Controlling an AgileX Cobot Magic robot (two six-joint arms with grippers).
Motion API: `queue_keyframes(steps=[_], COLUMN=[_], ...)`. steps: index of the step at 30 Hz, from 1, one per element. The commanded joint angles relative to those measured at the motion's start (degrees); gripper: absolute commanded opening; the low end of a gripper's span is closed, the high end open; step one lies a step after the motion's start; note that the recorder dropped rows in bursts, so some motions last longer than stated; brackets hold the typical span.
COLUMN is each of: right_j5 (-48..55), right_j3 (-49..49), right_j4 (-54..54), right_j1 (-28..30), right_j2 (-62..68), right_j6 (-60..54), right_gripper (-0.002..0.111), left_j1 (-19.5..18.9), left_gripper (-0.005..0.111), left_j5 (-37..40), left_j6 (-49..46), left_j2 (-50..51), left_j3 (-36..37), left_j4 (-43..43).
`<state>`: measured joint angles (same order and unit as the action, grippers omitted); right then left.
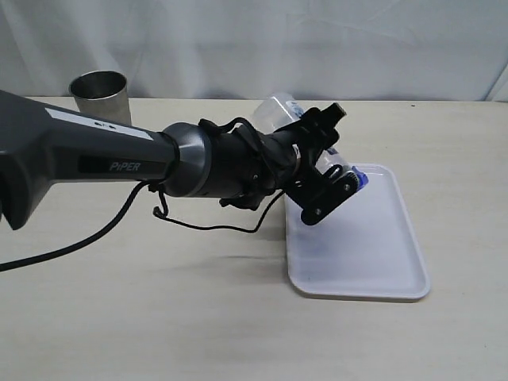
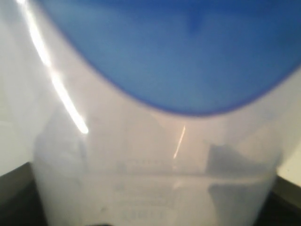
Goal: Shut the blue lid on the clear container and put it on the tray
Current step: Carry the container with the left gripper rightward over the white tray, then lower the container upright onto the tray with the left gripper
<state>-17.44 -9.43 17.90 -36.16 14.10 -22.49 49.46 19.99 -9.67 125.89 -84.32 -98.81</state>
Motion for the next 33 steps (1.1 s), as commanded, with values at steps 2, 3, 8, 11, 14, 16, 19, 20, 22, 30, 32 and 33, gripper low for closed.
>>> queue_keyframes(steps=[2, 3, 8, 11, 14, 16, 19, 20, 22, 30, 32, 33], right_j5=[-0.34, -0.34, -0.34, -0.34, -0.34, -0.34, -0.34, -0.34, -0.34, -0.34, -0.34, -0.34], right_j3=[0.23, 0.23, 0.23, 0.23, 0.23, 0.23, 0.23, 0.23, 0.23, 0.23, 0.23, 0.23], right_j4=[0.72, 1.39, 2.23, 2.23, 2.23, 2.23, 2.23, 2.23, 2.23, 2.23, 2.23, 2.23], right_j1=[0.34, 0.34, 0.34, 0.34, 0.34, 0.34, 0.34, 0.34, 0.34, 0.34, 0.34, 0.34], right_j2=[-0.21, -0.21, -0.21, -0.21, -0.21, -0.21, -0.21, -0.21, -0.21, -0.21, -0.21, -0.21], right_j6=[-0.24, -0.24, -0.24, -0.24, -0.24, -0.24, -0.24, -0.24, -0.24, -0.24, -0.24, -0.24], right_gripper=[0.005, 0.005, 0.005, 0.005, 0.005, 0.005, 0.005, 0.005, 0.005, 0.005, 0.005, 0.005], left_j1=[0.19, 0.19, 0.19, 0.19, -0.47, -1.38, -2.80, -3.24, -4.80, -9.08, -9.09, -9.09], left_gripper=[0.000, 0.000, 0.000, 0.000, 0.000, 0.000, 0.000, 0.000, 0.000, 0.000, 0.000, 0.000], left_j5=[-2.25, -3.45, -10.81, -15.10, -22.99, -30.27, -38.22, -40.19, -46.67, -73.62, -77.53, -78.97], left_j6=[7.12, 9.67, 24.28, 32.97, 43.07, 48.71, 51.49, 51.49, 51.49, 50.71, 46.73, 44.65], left_j2=[-0.62, -0.62, -0.62, -0.62, -0.62, -0.62, -0.62, -0.62, -0.62, 3.77, 5.82, 6.72], left_j3=[-0.55, -0.55, -0.55, -0.55, -0.55, -0.55, -0.55, -0.55, -0.55, -0.55, -0.55, -0.55], left_j4=[2.06, 2.06, 2.06, 2.06, 2.06, 2.06, 7.61, 10.86, 18.32, 44.11, 49.76, 51.95])
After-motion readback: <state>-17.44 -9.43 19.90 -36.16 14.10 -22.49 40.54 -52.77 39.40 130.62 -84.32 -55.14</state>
